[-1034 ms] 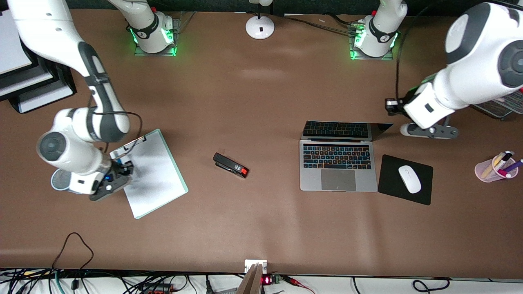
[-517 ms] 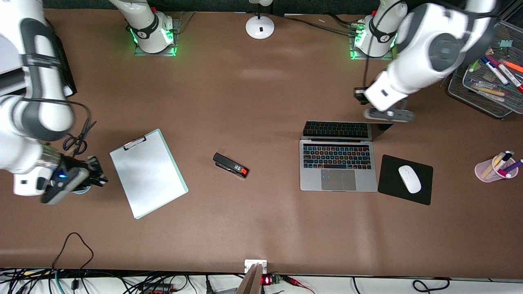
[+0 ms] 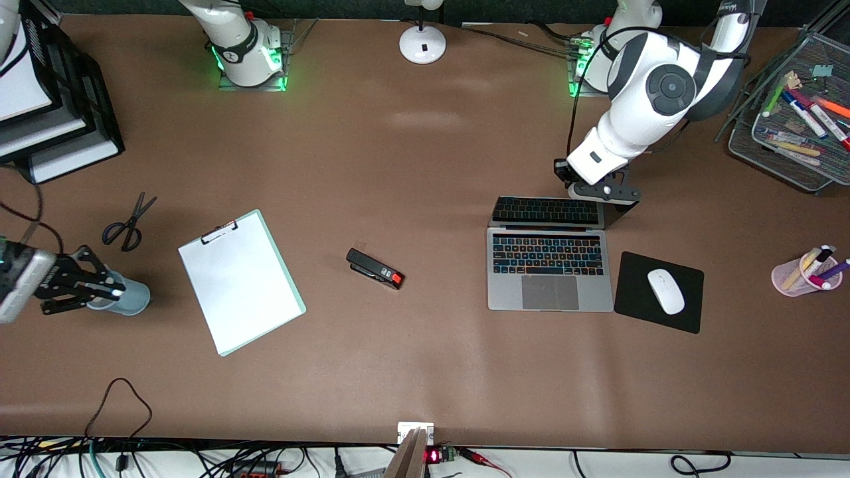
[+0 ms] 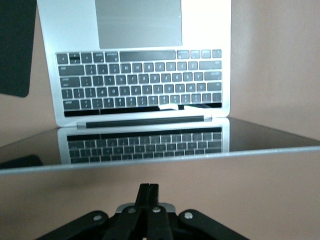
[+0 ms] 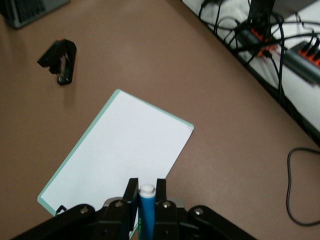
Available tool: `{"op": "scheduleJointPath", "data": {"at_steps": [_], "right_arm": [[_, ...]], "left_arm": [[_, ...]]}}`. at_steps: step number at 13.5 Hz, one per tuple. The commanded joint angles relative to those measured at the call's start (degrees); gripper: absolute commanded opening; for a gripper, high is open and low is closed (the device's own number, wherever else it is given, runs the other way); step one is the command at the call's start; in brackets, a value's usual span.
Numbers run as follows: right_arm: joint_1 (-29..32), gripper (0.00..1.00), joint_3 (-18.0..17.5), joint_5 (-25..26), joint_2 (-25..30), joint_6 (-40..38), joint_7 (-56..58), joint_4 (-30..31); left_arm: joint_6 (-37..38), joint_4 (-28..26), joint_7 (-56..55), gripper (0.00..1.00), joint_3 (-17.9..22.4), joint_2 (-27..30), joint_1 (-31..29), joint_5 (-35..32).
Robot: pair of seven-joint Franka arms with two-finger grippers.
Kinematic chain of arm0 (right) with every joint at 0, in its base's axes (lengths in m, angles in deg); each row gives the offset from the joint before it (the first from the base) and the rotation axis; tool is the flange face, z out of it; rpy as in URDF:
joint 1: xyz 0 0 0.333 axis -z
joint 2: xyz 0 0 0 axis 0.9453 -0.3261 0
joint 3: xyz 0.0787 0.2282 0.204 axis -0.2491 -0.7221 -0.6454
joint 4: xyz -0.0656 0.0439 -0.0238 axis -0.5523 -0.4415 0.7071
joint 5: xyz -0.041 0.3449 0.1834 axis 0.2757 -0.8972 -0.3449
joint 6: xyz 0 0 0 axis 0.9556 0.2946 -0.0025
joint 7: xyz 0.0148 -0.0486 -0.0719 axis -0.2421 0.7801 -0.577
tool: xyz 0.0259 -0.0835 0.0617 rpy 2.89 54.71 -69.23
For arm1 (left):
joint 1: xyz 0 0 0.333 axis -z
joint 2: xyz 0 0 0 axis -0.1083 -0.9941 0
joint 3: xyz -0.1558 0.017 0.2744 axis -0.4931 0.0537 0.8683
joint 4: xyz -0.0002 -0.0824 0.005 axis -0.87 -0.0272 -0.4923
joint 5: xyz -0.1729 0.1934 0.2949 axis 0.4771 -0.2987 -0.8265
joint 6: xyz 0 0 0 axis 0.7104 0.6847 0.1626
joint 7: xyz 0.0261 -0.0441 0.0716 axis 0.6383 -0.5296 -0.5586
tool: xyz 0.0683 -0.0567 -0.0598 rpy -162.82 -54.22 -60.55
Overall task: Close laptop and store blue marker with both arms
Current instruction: 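Drop the marker into the pen cup while the left gripper pushes the lid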
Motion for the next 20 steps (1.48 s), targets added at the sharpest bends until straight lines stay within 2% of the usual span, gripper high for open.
{"op": "scheduleJointPath", "data": {"at_steps": [1, 6, 11, 13, 16, 17, 18, 19, 20], "right_arm": [[3.4, 0.00, -1.0, -6.8, -4.3, -3.0, 8.0, -4.3], [6.7, 0.00, -1.0, -13.4, -8.3, -3.8, 18.3, -7.4], [10.1, 0.00, -1.0, -19.7, -12.3, -8.5, 27.0, -7.2], [11.4, 0.00, -1.0, -21.3, -14.0, -9.6, 29.8, -7.3], [12.7, 0.00, -1.0, -22.0, -15.3, -10.7, 32.6, -7.2], [12.9, 0.03, -1.0, -22.1, -15.7, -11.0, 32.7, -7.2], [13.4, 0.40, -1.0, -22.1, -15.8, -11.1, 32.4, -7.2], [13.4, 0.99, -0.9, -22.1, -15.7, -11.4, 31.7, -7.1], [13.4, 1.00, -0.8, -21.9, -15.5, -11.7, 30.5, -7.1]], "left_arm": [[-4.1, -0.2, 0.5, 0.00, -0.3, -0.8, -0.1, 1.2], [-14.1, 2.0, 1.1, 0.00, 0.1, -6.0, -0.8, 0.7], [-14.6, 9.5, 1.4, 0.00, 0.4, -13.6, -0.8, -0.1], [-14.6, 12.4, 1.3, 0.00, 1.6, -16.5, -0.8, -3.9], [-14.7, 14.9, 1.2, 0.00, 2.3, -19.9, -0.8, -4.7], [-15.4, 15.5, 1.2, 0.00, 2.9, -21.0, -0.8, -6.0], [-16.8, 15.8, 1.1, 0.00, 3.1, -22.2, -0.8, -7.8], [-18.0, 16.1, 1.1, 0.00, 3.1, -23.7, -0.7, -8.8], [-19.3, 17.0, 1.2, 0.00, 3.3, -25.9, -0.7, -9.8]]}}
